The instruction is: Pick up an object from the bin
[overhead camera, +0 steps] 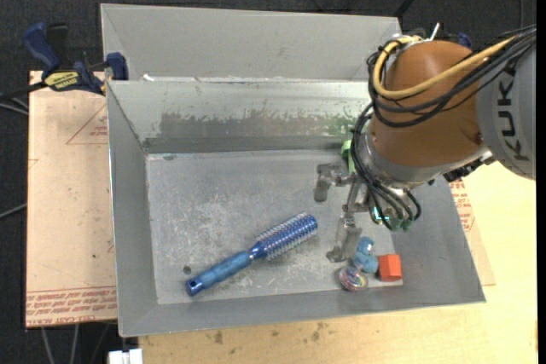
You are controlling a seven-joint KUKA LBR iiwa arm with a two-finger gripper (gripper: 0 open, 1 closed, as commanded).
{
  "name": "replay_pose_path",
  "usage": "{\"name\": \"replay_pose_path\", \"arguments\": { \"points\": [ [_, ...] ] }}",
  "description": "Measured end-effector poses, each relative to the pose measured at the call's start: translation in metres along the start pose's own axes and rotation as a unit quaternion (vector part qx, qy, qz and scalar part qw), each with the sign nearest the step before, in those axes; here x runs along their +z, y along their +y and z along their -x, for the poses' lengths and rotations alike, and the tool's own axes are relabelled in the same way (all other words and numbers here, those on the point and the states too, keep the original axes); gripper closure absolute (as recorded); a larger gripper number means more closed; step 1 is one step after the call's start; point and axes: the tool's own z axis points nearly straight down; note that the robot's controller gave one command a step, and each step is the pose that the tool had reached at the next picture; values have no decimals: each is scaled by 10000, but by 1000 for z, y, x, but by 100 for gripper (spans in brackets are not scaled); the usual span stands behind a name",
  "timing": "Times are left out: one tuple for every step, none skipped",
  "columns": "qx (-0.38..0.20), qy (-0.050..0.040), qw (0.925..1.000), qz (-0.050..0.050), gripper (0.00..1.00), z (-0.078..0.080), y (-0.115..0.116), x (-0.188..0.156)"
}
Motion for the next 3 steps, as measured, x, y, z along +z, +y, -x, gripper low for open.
{"name": "replay_pose_path", "arguments": {
  "points": [
    [73, 1, 10000, 2, 0, 23, 12, 113],
    [349, -67, 9994, 11, 0, -8, 17, 168],
    [353, -26, 9994, 4, 100, -9, 16, 167]
  ]
}}
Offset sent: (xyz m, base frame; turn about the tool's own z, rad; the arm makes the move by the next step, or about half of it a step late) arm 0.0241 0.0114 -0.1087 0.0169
